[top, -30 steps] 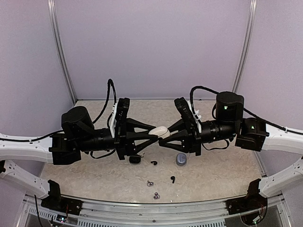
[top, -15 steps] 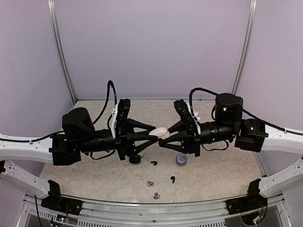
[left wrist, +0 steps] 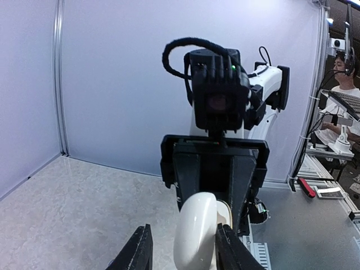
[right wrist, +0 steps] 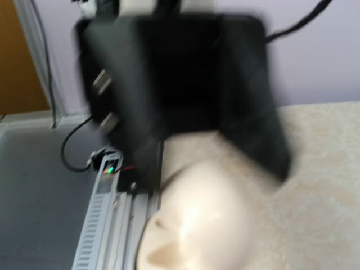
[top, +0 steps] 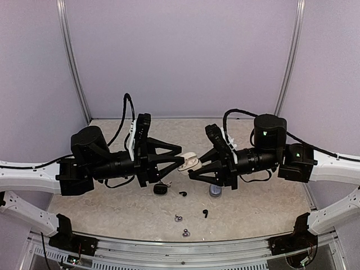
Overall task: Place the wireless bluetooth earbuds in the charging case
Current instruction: Open the charging case.
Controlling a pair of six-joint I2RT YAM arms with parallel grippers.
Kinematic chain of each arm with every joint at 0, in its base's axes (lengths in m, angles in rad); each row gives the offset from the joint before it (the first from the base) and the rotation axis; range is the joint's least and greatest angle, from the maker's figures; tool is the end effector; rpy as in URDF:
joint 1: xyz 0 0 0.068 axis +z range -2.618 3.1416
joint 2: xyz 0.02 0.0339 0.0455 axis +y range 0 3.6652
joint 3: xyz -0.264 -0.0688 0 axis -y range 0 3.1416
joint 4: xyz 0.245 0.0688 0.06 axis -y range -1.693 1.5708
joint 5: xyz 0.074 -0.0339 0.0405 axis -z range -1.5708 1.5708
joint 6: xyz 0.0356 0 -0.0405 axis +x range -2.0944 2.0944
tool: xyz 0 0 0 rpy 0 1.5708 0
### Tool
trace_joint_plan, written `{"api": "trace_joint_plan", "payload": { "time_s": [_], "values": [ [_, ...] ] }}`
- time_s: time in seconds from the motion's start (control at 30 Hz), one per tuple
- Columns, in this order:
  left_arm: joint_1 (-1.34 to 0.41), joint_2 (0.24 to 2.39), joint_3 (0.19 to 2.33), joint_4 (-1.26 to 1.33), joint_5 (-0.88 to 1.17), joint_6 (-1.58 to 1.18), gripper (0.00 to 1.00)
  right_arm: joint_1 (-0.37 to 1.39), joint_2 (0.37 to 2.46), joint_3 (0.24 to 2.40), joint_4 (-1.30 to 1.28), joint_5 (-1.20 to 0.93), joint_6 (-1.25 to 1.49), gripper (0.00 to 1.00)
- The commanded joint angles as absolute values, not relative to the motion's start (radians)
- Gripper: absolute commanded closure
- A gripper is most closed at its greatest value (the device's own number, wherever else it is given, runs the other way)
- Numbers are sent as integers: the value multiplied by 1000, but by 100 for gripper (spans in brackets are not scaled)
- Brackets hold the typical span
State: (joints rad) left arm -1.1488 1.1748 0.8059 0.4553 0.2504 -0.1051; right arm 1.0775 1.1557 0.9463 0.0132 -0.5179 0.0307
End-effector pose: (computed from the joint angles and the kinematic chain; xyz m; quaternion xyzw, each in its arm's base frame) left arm 0.1052 -0.2558 0.3341 0.4141 0.5355 -0.4973 0.5426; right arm 0.1117 0.2449 0.3424 -0.5142 0.5660 0.4910 0.4174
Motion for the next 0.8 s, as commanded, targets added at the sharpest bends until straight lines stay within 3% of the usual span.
{"api": "trace_joint_plan", "payload": {
  "time_s": [0.0,0.27,0.5,0.77],
  "values": [
    [-1115,1143,802,498,196,-116,61,1091,1142,923,-24,-566,10,95],
    [-1108,1148,801,489,191,-104,59,1091,1132,920,-18,-563,11,95],
    [-1109,1108,782,487,256,-47,45,1091,1126,909,-13,-543,22,95],
    [-1171,1154,857,363,263,75,43,1091,1131,910,-6,-541,28,95]
  ]
}}
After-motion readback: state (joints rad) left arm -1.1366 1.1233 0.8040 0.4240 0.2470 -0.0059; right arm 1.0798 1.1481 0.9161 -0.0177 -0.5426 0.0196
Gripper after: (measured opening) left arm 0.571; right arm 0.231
